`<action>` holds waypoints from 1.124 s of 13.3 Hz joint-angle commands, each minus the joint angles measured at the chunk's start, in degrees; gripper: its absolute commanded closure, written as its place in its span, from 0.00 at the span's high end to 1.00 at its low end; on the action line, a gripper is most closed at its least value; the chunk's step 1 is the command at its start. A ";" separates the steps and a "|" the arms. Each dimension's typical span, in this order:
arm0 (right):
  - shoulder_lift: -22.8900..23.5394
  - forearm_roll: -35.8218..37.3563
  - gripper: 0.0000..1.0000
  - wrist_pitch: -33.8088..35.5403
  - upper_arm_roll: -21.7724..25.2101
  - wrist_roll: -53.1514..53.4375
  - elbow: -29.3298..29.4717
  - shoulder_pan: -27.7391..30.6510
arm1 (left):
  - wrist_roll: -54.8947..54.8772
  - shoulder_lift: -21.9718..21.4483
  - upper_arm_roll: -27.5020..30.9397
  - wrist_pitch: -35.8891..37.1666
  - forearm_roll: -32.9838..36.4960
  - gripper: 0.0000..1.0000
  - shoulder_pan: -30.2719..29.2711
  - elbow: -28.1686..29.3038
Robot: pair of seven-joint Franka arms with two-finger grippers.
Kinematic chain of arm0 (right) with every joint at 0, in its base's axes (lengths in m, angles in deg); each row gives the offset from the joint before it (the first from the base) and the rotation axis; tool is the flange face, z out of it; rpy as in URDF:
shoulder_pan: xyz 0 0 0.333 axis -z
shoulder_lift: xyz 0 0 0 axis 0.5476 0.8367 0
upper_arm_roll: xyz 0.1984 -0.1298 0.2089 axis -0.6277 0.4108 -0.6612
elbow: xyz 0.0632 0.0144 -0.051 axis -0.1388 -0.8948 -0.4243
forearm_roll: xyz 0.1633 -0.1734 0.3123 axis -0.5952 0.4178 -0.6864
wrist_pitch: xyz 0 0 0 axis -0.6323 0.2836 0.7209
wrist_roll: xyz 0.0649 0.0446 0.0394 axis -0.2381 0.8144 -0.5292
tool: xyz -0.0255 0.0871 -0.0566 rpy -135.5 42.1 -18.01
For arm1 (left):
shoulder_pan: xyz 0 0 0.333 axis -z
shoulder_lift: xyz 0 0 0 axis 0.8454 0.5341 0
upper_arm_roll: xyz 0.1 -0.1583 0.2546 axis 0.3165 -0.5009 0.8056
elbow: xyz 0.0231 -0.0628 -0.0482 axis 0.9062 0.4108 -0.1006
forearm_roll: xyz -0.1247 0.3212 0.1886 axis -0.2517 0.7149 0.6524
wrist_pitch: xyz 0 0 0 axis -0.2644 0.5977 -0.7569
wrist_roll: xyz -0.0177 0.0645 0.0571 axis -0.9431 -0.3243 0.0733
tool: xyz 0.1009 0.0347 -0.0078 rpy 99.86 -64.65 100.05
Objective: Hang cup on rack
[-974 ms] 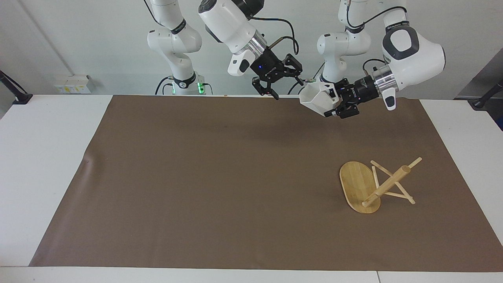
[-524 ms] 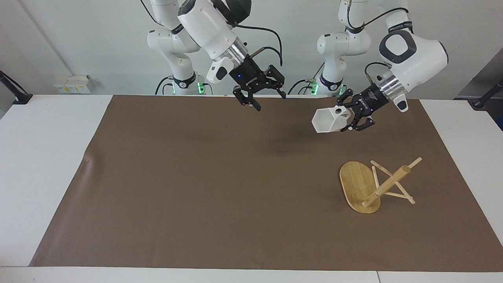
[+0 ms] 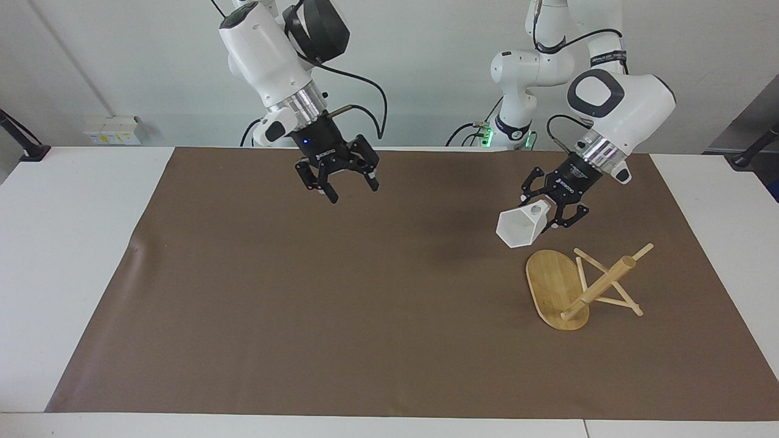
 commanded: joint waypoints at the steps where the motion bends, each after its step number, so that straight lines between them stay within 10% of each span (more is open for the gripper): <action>1: -0.95 5.21 1.00 3.80 2.63 -5.26 -0.94 0.35 | 2.17 2.57 0.58 -3.19 0.85 0.00 0.71 -2.39; 15: -1.92 11.79 1.00 11.11 22.06 -31.21 -1.03 0.35 | 9.46 9.08 0.58 -11.38 0.15 0.00 -0.87 -8.28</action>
